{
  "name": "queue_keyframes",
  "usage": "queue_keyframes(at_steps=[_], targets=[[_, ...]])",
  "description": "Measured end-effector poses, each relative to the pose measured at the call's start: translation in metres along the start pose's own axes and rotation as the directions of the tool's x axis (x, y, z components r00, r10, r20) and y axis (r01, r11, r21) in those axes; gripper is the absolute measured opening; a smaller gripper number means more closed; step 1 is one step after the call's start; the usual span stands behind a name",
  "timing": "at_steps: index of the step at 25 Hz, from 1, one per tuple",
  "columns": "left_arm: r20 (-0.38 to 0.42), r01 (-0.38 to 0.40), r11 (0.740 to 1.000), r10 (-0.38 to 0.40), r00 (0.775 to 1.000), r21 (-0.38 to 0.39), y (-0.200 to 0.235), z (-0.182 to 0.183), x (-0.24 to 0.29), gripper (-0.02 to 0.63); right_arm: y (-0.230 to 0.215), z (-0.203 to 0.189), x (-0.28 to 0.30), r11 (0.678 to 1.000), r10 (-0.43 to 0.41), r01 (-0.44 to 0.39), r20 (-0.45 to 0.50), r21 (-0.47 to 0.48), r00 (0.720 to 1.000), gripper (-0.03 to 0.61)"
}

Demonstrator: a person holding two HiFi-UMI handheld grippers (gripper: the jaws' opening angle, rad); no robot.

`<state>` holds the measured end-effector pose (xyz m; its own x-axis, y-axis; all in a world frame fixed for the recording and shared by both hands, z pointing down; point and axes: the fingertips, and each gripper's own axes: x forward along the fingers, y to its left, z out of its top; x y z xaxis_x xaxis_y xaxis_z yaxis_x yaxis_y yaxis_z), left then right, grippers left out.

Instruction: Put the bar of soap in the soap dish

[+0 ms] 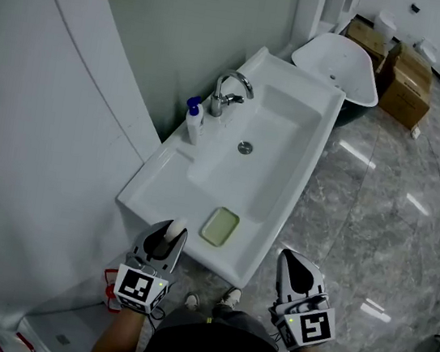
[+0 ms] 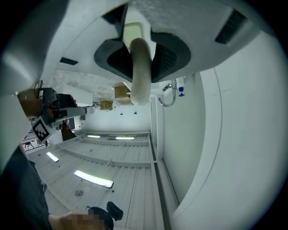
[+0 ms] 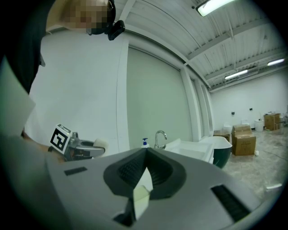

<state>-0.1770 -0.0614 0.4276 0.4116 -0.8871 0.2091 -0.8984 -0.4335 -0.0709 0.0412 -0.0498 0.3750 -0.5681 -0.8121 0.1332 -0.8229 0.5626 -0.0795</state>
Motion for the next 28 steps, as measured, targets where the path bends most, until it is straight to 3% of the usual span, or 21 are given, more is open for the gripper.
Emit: queue_keyframes(at_steps=[9, 17, 28], targets=[[-0.161, 0.077, 0.993, -0.062, 0.985, 0.090, -0.019, -0.052, 0.038, 0.115, -0.018, -0.013, -0.007, 1.000, -0.024, 0.024, -0.023, 0.015, 0.999, 0.011], [-0.241, 0.118, 0.985, -0.085, 0.967, 0.125, -0.030, -0.079, 0.066, 0.115, -0.034, -0.023, -0.016, 0.998, -0.056, 0.057, -0.037, 0.025, 0.998, 0.011], [-0.390, 0.182, 0.973, -0.113, 0.914, 0.144, -0.044, -0.126, 0.098, 0.115, -0.042, -0.028, -0.015, 0.998, -0.055, 0.057, -0.040, 0.035, 0.998, 0.011]])
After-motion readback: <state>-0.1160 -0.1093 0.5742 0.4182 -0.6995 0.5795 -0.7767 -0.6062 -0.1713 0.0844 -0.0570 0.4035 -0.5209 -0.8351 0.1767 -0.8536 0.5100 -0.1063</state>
